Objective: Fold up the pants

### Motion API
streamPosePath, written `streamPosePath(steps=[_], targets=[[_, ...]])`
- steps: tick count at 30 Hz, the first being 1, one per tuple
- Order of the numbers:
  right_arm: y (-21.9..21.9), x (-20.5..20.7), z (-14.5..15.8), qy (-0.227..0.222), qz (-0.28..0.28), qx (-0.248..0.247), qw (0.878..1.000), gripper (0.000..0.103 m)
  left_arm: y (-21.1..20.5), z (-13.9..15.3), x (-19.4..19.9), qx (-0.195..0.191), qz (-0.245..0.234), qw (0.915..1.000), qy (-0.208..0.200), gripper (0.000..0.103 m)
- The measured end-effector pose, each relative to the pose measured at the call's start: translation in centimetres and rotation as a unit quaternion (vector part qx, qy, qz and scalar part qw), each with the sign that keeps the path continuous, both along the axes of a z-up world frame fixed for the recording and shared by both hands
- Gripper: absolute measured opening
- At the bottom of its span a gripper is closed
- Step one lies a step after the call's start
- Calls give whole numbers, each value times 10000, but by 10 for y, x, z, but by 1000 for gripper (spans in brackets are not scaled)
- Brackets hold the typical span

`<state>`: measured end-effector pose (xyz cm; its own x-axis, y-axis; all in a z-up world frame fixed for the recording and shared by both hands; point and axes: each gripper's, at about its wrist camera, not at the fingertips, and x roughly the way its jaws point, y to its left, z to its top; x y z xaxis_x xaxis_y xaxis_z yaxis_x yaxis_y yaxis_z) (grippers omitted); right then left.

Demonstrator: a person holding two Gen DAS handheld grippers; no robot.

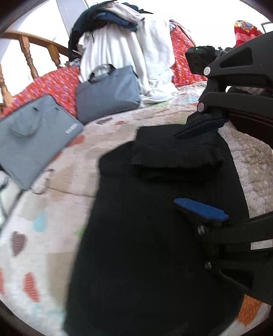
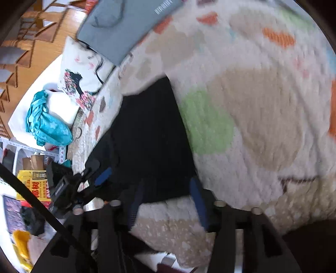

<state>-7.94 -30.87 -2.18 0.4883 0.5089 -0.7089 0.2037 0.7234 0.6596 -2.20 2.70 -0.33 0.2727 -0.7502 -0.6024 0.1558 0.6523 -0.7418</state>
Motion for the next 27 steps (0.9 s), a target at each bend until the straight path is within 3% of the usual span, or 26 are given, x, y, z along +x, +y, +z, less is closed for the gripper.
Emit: streamPosePath(steps=[5,8,13,18,22,27], targets=[[35,33,18,-248,472,-12,9986,55,71,21,-5,-40,986,9945,-340,59],[78,55,18,-286,971,-55,9949,55,123,19,-17,-172,1717,9847,-254,60],[152,81,14,-220,1889,-211,9815,56,174,1,-40,-272,2441,9694,9,60],[227,107,5,8,2720,-567,9606,58,195,-28,-57,-497,2678,9611,463,60],[267,131,7,209,3050,-461,9510,63,191,-37,-59,-680,2573,9616,665,60],[304,160,10,518,3219,-639,9432,70,169,-29,-57,-74,2353,9709,427,63]])
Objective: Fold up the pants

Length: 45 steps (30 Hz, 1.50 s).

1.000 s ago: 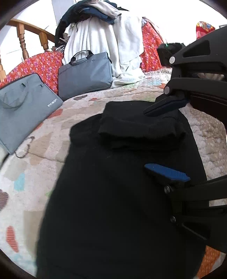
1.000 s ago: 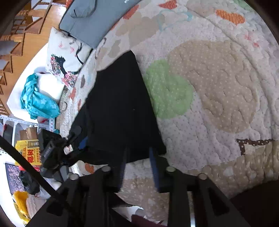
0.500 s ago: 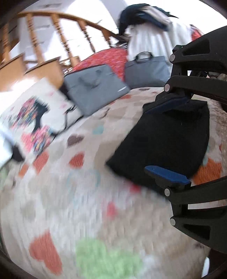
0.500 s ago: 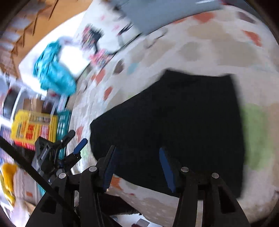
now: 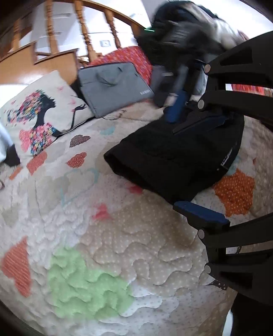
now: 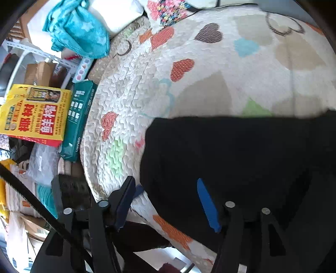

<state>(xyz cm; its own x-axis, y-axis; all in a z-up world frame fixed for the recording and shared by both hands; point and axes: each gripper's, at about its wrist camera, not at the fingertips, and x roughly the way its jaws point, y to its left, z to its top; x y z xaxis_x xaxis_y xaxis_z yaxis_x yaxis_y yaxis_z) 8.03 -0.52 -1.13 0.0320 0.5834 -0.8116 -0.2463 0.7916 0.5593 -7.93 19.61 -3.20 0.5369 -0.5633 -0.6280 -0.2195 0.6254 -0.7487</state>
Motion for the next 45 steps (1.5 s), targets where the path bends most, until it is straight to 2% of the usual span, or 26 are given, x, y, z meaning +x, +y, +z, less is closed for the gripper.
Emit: streamPosePath(steps=[3,5,8,11,14,17,20,24,26,27,29,30,32,33,35,38,41,45], targets=[[22,19,-1,70,48,-400,9992,71,-5,-3,-4,82,-59,9999,21,67],[37,31,-1,91,35,-624,9980,76,-7,-9,-5,86,-89,9999,116,69],[63,45,-6,317,209,-838,9958,77,-13,-16,-7,140,-160,9995,249,70],[90,50,-15,443,496,-1402,9879,78,-20,-13,-7,308,-217,9991,198,73],[115,51,-24,405,852,-2208,9707,79,-25,-16,-7,164,-246,9993,225,80],[131,49,-35,360,1058,-2745,9551,83,-27,-15,-9,137,-291,9992,221,84],[145,42,-45,249,1304,-3129,9405,90,-28,-17,-8,100,-324,9991,258,86],[161,31,-56,59,1786,-3715,9111,90,-36,-15,-7,287,-333,9988,216,86],[163,27,-59,15,1921,-3868,9019,91,-39,-13,-5,385,-348,9985,197,84],[164,25,-61,-14,1978,-3918,8985,91,-42,-11,-5,468,-408,9979,190,79],[161,21,-63,-100,2054,-3960,8949,92,-46,-11,-4,351,-502,9980,163,46],[161,18,-64,-171,2094,-3990,8925,92,-48,-16,-2,145,-624,9975,282,20],[156,5,-65,-323,2178,-4056,8871,89,-49,-20,-2,74,-630,9975,313,18],[154,2,-63,-378,2165,-4024,8887,88,-49,-19,-1,72,-639,9975,277,18],[147,-5,-56,-401,2101,-3853,8976,71,-48,-13,-3,41,-643,9978,143,18],[138,-19,-43,-535,2073,-3629,9069,53,-50,-8,-5,64,-673,9977,25,18],[122,-30,-28,-687,1951,-3324,9202,46,-55,0,-9,120,-737,9971,-139,18],[92,-40,-6,-761,1592,-2753,9450,41,-66,13,-12,276,-866,9951,-401,18]])
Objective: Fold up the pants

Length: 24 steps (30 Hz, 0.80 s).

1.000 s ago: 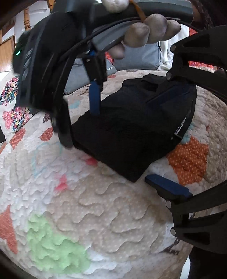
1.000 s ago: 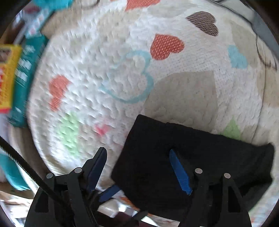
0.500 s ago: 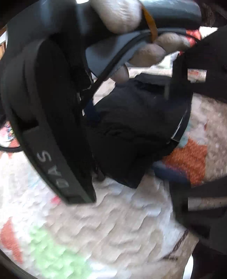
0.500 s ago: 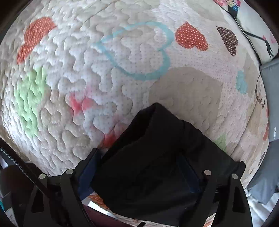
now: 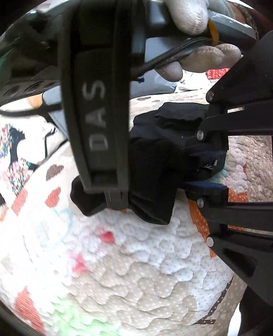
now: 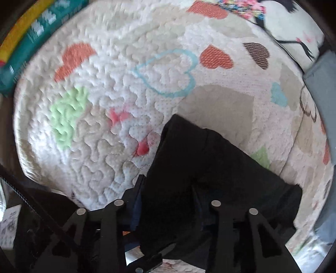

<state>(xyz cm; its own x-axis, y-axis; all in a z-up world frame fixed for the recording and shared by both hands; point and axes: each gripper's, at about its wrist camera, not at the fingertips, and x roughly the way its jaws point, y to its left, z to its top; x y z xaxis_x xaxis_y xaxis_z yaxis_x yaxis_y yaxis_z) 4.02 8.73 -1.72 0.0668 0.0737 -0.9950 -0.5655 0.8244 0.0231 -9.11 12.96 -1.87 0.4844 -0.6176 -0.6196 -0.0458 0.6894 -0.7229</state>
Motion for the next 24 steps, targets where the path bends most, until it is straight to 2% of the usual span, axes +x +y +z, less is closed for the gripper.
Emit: streamPosePath(steps=[4,8,13,17,24], targets=[[-43,-8,19,-48,-367,720,9967,39,-14,9,-1,85,-148,9996,-203,18],[-74,6,42,-101,-659,1281,9895,39,-33,14,0,73,-315,9990,-297,18],[-91,3,40,-220,-938,1867,9777,39,-64,17,-2,158,-476,9980,-386,18],[-113,-1,31,-275,-1187,2276,9661,39,-91,22,5,476,-622,9957,-505,18],[-167,-8,32,-332,-1684,3115,9346,39,-127,35,4,994,-890,9882,-749,18]])
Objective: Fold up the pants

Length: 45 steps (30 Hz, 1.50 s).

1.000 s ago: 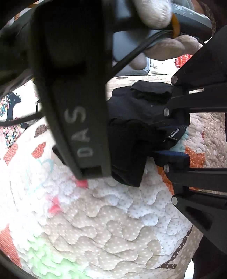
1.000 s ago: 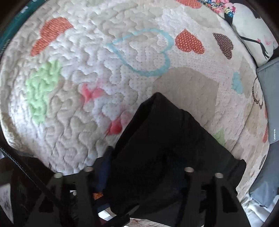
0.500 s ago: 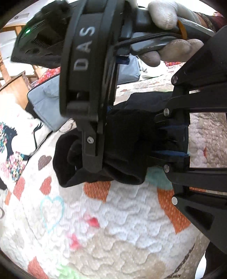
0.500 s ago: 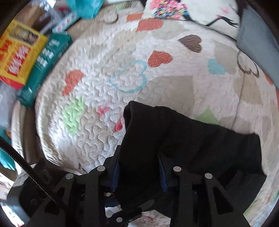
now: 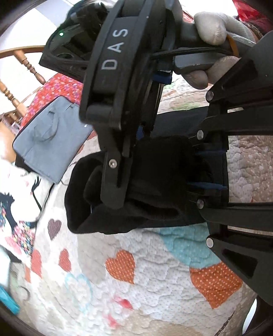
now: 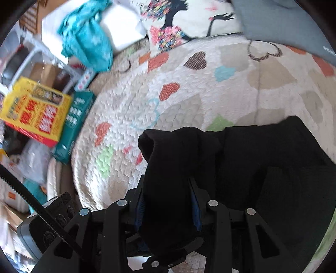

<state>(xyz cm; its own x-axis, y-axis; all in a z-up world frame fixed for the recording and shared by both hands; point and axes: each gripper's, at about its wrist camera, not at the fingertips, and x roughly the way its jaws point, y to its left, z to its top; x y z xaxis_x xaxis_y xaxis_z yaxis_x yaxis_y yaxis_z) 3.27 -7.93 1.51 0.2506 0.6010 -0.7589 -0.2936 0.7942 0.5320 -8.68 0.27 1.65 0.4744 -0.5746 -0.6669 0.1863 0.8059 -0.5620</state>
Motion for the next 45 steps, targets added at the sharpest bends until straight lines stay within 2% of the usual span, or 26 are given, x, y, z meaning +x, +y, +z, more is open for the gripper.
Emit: streamPosePath(steps=[7,12,20,26,39,45], targets=[[-50,-5,4,19,-291,532,9982,39,-25,12,-1,529,-270,9978,-295,18],[-89,-7,3,36,-560,895,9944,39,-50,25,-14,1106,-618,9893,-727,17],[-142,-13,-11,95,-837,1488,9853,39,-84,27,-16,1209,-967,9856,-680,17],[-177,-15,-28,311,-1127,1891,9750,39,-106,25,-12,1277,-1150,9831,-640,17],[-215,-22,-36,493,-1597,2025,9649,39,-138,23,-12,1396,-1453,9777,-598,17],[-228,-22,-39,481,-1853,1495,9701,40,-144,12,-10,1478,-1491,9765,-492,17]])
